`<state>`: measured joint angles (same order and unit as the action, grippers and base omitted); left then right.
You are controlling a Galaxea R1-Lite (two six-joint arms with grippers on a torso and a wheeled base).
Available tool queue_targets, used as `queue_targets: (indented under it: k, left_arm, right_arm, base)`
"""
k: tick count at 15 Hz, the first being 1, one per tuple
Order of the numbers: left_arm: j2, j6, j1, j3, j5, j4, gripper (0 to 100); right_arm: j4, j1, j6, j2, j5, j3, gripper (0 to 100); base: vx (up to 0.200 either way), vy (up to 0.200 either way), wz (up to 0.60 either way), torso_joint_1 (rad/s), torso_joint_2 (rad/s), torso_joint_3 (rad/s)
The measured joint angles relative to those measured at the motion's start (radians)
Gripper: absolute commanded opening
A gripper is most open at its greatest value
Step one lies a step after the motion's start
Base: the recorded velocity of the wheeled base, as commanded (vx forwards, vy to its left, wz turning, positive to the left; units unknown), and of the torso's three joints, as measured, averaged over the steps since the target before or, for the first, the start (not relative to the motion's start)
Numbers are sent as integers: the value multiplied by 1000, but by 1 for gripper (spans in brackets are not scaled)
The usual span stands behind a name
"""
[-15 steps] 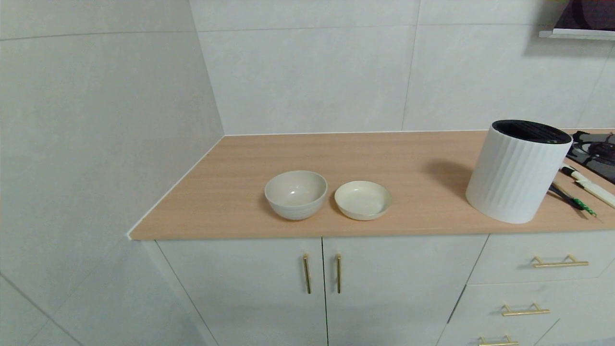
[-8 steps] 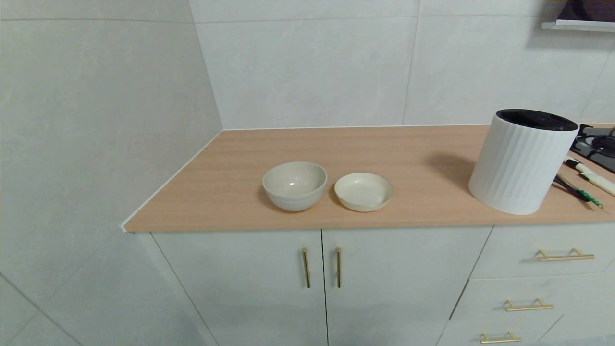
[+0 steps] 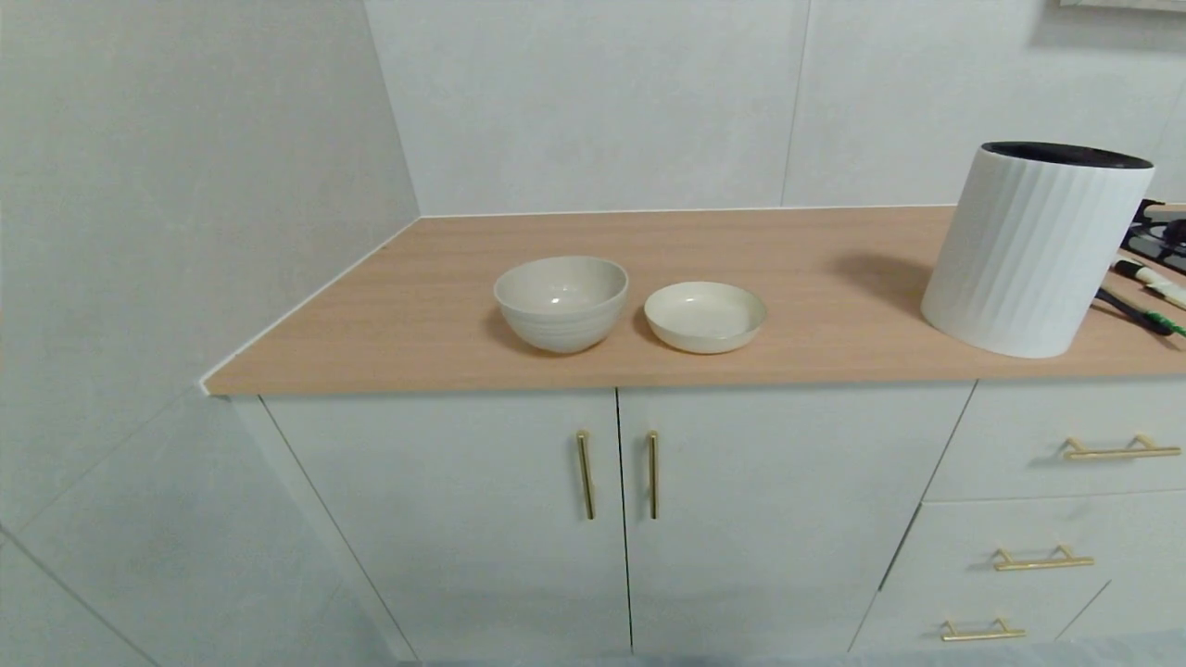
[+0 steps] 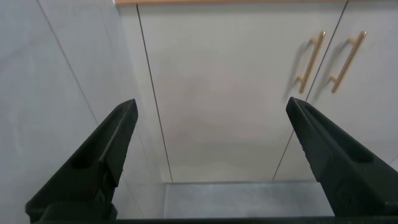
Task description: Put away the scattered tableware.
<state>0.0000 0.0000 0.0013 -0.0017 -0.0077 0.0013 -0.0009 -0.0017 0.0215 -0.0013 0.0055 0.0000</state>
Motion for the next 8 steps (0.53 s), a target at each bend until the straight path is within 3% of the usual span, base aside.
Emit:
queue_targets:
  k: [8]
  left_arm:
    - [0, 0, 0, 0, 0, 1, 100]
  right_arm:
    - [0, 0, 0, 0, 0, 0, 100]
  base:
    - [0, 0, 0, -150, 460, 307]
